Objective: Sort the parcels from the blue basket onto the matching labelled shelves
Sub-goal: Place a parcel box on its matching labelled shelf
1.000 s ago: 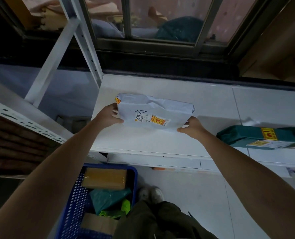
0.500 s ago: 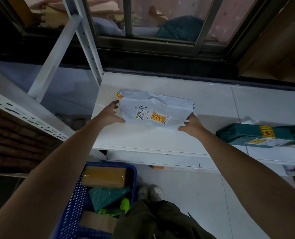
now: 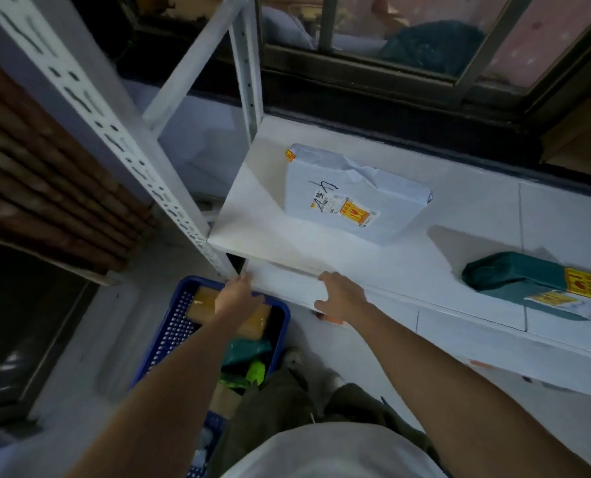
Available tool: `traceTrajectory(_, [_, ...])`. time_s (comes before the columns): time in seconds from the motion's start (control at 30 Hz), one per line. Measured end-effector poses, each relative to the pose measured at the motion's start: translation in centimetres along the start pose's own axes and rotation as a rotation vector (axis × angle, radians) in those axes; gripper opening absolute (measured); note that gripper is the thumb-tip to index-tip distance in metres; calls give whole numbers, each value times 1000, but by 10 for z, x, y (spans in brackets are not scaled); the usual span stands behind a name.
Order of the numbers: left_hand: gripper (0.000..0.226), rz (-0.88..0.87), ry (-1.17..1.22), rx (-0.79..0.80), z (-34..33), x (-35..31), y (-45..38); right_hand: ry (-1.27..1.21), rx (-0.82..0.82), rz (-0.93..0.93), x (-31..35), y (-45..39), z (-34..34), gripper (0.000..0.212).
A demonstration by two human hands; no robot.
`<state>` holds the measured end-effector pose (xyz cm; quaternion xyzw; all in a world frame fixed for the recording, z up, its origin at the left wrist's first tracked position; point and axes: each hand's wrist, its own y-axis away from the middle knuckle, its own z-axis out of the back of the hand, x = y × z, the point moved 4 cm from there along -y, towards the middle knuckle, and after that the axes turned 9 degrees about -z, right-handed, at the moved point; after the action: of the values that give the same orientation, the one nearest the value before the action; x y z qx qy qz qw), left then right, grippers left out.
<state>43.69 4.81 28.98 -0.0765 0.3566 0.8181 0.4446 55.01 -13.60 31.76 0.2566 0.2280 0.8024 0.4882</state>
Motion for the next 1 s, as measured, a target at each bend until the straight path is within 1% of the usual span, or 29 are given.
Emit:
traceTrajectory(0.03, [57, 10, -64, 30, -6, 3, 8, 86, 5, 71, 11, 1, -4, 62])
traceTrajectory(0.1, [63, 44, -131, 73, -19, 7, 26, 215, 9, 194, 30, 4, -14, 61])
traceTrajectory(0.17, [64, 91, -141, 66, -30, 10, 45, 300, 0, 291, 41, 11, -22, 59])
traceTrajectory(0.27, [66, 204, -91, 31, -47, 16, 78, 408, -8, 415, 49, 25, -34, 58])
traceTrajectory(0.37, [65, 275, -40, -16, -64, 14, 112, 497, 4, 496, 48, 35, -46, 56])
traceTrajectory(0.5, [63, 384, 3, -72, -91, 16, 160, 608, 52, 566, 42, 51, -63, 64])
traceTrajectory(0.6, [63, 470, 51, -53, -114, 22, 194, 647, 79, 597, 41, 63, -74, 67])
traceTrajectory(0.77, [58, 550, 136, -74, -136, 30, 229, 693, 125, 621, 50, 74, -90, 65])
traceTrajectory(0.9, [56, 628, 210, -97, -146, 50, 241, 694, 186, 575, 59, 72, -100, 64])
traceTrajectory(1.0, [54, 644, 271, -126, -147, 67, 243, 647, 238, 500, 62, 63, -105, 61])
